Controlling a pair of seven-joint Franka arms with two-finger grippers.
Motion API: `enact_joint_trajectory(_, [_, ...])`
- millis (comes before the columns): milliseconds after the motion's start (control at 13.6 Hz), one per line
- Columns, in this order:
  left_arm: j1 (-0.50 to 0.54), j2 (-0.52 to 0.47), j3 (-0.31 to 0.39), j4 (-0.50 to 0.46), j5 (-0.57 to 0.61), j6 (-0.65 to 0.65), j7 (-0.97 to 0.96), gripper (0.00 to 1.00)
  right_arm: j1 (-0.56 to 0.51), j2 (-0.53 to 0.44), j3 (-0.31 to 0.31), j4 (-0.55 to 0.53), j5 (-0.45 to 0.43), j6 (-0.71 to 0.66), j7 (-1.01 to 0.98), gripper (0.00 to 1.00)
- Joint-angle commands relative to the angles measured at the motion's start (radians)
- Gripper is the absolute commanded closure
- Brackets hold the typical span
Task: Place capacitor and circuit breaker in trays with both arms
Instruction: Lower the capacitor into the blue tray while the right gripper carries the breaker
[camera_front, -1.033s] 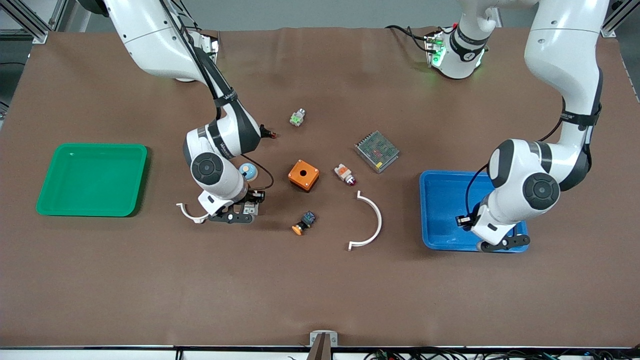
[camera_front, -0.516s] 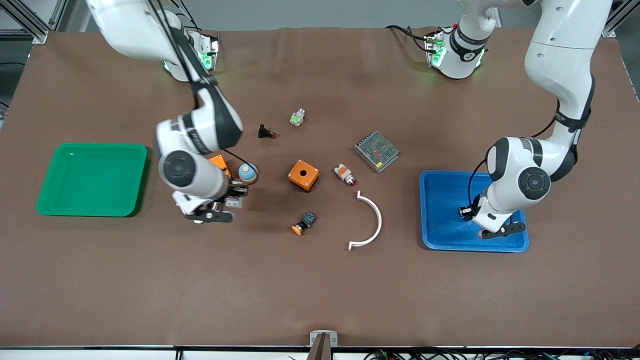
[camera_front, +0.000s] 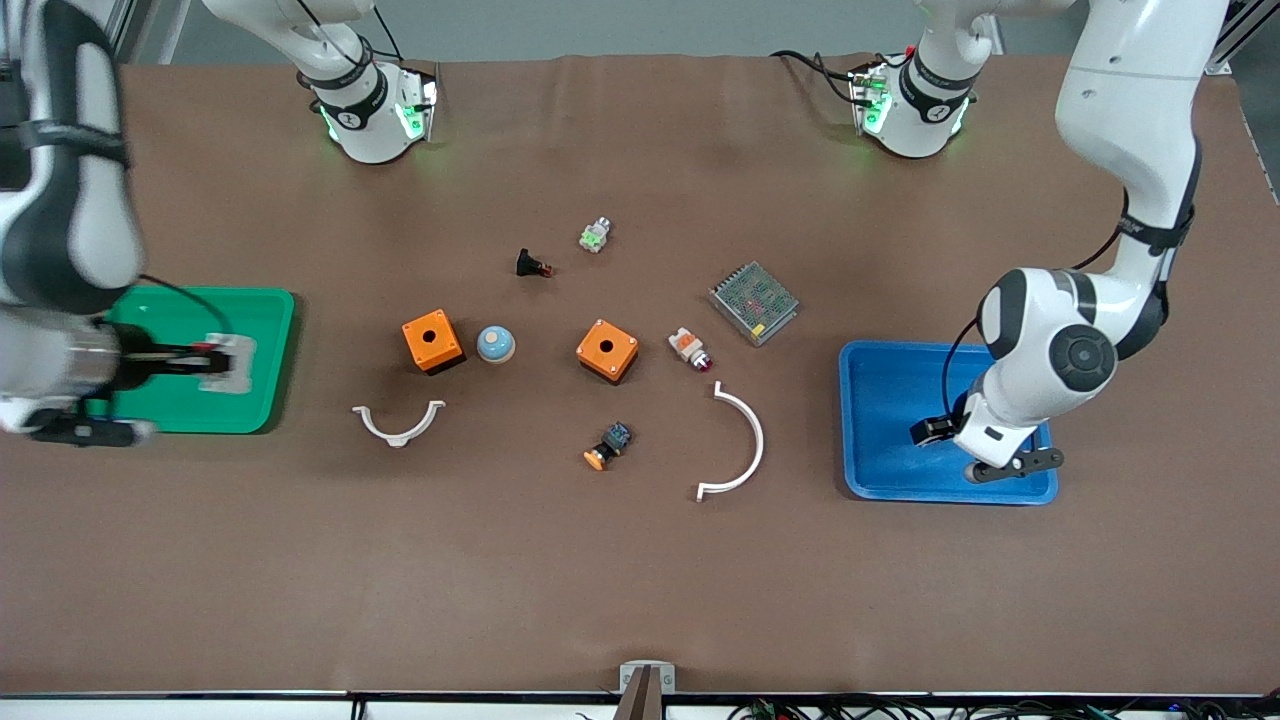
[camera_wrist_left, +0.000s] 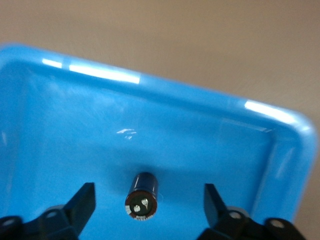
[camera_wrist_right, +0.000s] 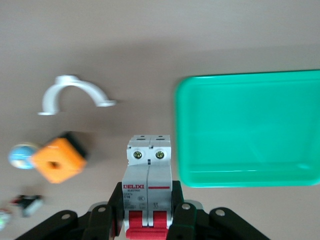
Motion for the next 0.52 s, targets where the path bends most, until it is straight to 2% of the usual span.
enact_joint_trajectory(0, [0.009, -0.137, -0.004, 0.03, 0.018, -0.104, 0.008, 0.0, -0.126, 0.017, 0.024, -0.049, -0.047, 0.074, -0.117, 0.87])
enact_joint_trajectory(221, [0.009, -0.198, -0.004, 0.197, 0.018, -0.355, 0.023, 0.0, -0.222, 0.017, 0.024, -0.187, -0.071, 0.279, -0.234, 0.87])
enact_joint_trajectory(369, [0.009, -0.246, -0.004, 0.3, 0.018, -0.557, 0.049, 0.0, -0.252, 0.012, 0.022, -0.334, -0.084, 0.455, -0.242, 0.86])
enact_joint_trajectory(443, [0.009, -0.279, -0.005, 0.318, 0.018, -0.621, 0.054, 0.0, -0.265, 0.014, 0.022, -0.361, -0.113, 0.482, -0.257, 0.86])
